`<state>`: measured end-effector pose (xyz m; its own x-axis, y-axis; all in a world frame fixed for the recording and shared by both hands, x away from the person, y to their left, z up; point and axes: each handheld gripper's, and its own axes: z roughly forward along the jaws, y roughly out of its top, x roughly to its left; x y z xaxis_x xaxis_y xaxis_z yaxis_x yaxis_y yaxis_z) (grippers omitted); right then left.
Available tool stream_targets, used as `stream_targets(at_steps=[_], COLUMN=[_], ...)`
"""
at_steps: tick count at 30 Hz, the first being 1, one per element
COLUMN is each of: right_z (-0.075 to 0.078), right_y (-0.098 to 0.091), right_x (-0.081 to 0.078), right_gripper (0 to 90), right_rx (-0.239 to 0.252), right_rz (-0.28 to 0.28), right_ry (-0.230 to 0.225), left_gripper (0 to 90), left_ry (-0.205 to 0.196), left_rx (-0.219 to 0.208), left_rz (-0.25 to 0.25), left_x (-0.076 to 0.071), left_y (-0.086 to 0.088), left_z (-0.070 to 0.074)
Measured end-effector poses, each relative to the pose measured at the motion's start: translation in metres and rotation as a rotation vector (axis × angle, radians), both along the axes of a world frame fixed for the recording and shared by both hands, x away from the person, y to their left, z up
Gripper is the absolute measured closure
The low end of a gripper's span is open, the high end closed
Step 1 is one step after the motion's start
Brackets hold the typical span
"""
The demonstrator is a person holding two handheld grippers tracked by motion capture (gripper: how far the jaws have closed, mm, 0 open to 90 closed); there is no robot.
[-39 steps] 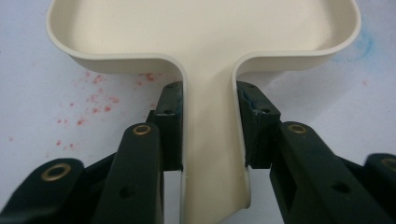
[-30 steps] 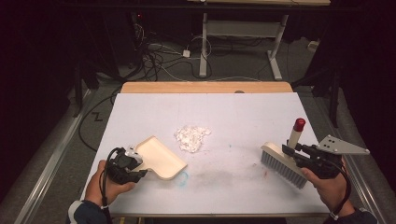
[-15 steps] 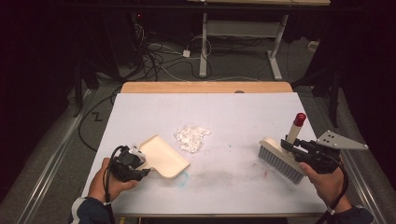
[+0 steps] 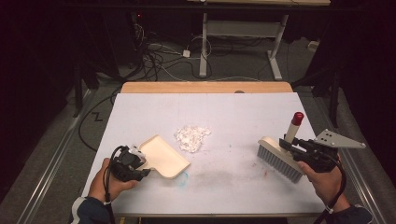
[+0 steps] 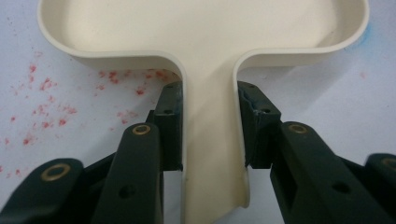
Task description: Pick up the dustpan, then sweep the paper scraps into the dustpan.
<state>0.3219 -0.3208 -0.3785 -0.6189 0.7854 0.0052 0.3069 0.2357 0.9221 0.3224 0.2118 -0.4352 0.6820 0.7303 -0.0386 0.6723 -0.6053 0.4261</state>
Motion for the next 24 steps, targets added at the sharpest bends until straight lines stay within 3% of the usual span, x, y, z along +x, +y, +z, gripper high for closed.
stream_targets(at_steps=[12, 19, 21, 24], right_z=[0.004, 0.01, 0.012, 0.015], right_y=[0.016, 0.043, 0.047, 0.062], right_x=[0.012, 0.033, 0.036, 0.055], right_gripper=[71.2, 71.2, 71.2, 71.2], right_rx=[0.04, 0.004, 0.002, 0.003], right_rz=[0.017, 0.047, 0.046, 0.016], right_ry=[-0.017, -0.044, -0.053, -0.087], left_gripper=[62.6, 62.7, 62.7, 62.7], left_ry=[0.004, 0.002, 0.001, 0.003], left_rx=[0.01, 0.023, 0.024, 0.024], left_rz=[-0.006, -0.012, -0.013, -0.022], left_x=[0.001, 0.001, 0.001, 0.002], left_y=[0.0, -0.001, -0.001, 0.0], left_z=[0.0, 0.001, 0.002, 0.002])
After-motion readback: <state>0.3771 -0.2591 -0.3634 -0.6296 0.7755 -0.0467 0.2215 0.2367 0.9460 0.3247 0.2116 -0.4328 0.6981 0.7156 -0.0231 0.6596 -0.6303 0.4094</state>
